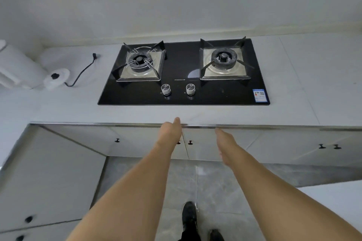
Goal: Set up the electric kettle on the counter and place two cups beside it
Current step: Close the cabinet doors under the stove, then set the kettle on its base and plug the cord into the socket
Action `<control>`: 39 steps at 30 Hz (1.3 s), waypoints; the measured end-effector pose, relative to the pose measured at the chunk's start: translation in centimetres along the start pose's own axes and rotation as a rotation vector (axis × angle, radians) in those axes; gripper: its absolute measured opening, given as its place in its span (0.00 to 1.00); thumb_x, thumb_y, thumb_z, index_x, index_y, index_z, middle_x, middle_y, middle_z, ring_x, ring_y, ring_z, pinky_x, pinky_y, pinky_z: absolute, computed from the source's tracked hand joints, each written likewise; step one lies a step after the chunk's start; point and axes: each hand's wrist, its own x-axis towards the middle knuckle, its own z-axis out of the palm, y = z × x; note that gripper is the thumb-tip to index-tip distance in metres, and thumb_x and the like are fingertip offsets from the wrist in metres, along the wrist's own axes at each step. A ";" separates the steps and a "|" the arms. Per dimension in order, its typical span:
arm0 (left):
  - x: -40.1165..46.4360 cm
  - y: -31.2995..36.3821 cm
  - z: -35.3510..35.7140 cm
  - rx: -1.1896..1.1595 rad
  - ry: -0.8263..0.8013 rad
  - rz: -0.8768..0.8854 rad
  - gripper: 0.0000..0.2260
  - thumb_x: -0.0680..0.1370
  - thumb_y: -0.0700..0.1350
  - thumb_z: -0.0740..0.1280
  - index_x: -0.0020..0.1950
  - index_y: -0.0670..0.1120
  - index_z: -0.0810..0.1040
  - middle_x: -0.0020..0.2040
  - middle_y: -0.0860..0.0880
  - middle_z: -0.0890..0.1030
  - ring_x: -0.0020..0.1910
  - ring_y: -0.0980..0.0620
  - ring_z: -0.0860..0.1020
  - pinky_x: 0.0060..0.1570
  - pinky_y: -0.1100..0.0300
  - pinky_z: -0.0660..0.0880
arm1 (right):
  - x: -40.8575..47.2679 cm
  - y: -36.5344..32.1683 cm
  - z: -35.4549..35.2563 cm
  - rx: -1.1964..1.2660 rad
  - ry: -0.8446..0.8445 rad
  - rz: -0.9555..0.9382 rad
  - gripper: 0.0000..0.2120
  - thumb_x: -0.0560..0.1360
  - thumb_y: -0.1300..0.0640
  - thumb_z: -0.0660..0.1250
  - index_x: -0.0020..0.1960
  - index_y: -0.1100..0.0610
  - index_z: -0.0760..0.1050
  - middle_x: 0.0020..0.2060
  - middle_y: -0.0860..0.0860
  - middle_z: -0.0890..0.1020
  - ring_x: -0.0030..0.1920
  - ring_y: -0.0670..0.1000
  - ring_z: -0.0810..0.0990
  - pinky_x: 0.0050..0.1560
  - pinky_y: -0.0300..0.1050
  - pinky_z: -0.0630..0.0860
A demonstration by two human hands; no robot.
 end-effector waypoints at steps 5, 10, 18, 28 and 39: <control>-4.5 -2.0 -3.5 0.104 0.172 0.326 0.21 0.82 0.54 0.51 0.52 0.39 0.75 0.46 0.41 0.78 0.45 0.43 0.75 0.45 0.51 0.71 | -4.4 -1.4 2.1 -0.217 0.045 -0.353 0.17 0.78 0.50 0.53 0.59 0.60 0.68 0.54 0.57 0.74 0.49 0.58 0.73 0.47 0.46 0.67; -5.1 -3.9 -8.2 0.075 0.231 0.350 0.23 0.83 0.54 0.49 0.62 0.40 0.75 0.55 0.44 0.78 0.53 0.45 0.75 0.50 0.53 0.70 | -7.5 -2.7 6.3 -0.268 -0.017 -0.454 0.27 0.79 0.48 0.53 0.75 0.55 0.55 0.71 0.54 0.67 0.66 0.59 0.69 0.55 0.50 0.66; 1.3 -7.7 -19.1 -0.009 0.224 0.314 0.25 0.82 0.55 0.50 0.74 0.43 0.67 0.70 0.44 0.72 0.67 0.44 0.71 0.61 0.52 0.69 | -9.5 -4.1 19.8 -0.394 -0.068 -0.524 0.14 0.78 0.51 0.52 0.58 0.57 0.67 0.51 0.53 0.71 0.47 0.54 0.70 0.46 0.46 0.66; 13.2 -10.5 -34.8 -0.093 0.280 0.220 0.13 0.79 0.46 0.52 0.36 0.43 0.63 0.34 0.48 0.67 0.32 0.49 0.64 0.30 0.54 0.60 | -10.6 -6.8 39.1 -0.413 -0.160 -0.544 0.16 0.79 0.52 0.55 0.59 0.59 0.73 0.49 0.53 0.79 0.42 0.47 0.75 0.51 0.51 0.76; 23.6 -9.2 -45.6 -0.103 0.355 0.211 0.12 0.79 0.44 0.53 0.35 0.45 0.58 0.32 0.49 0.63 0.30 0.49 0.60 0.30 0.56 0.58 | -6.0 -17.0 52.7 -0.521 -0.318 -0.581 0.07 0.75 0.55 0.54 0.37 0.54 0.63 0.33 0.50 0.63 0.35 0.50 0.62 0.34 0.44 0.57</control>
